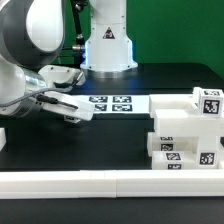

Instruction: Assemble chair

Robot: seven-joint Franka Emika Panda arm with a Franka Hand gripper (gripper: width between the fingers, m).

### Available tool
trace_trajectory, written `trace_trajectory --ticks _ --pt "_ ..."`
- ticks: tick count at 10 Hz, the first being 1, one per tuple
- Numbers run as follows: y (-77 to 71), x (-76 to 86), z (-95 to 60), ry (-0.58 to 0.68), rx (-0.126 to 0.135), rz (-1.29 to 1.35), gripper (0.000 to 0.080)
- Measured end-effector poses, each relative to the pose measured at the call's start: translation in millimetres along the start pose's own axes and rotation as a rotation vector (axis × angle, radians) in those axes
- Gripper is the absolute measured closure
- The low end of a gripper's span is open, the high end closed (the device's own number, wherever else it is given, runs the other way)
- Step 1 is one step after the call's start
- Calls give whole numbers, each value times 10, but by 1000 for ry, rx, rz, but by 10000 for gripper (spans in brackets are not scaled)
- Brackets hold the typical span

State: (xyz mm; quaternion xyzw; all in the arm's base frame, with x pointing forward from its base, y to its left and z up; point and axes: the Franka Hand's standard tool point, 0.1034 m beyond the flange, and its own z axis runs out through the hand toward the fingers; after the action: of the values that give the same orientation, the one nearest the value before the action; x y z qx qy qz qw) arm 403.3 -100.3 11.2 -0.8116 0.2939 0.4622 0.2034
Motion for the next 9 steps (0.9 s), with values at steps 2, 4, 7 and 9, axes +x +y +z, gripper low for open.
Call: trace_trajectory --ticks 2,4,7,9 --pt "0 0 0 0 0 0 522" --pt "-29 -3 -37 21 -2 -5 518" --pt "-468 -407 -588 137 0 -72 518" --pt "-755 -707 -822 324 4 -140 517"
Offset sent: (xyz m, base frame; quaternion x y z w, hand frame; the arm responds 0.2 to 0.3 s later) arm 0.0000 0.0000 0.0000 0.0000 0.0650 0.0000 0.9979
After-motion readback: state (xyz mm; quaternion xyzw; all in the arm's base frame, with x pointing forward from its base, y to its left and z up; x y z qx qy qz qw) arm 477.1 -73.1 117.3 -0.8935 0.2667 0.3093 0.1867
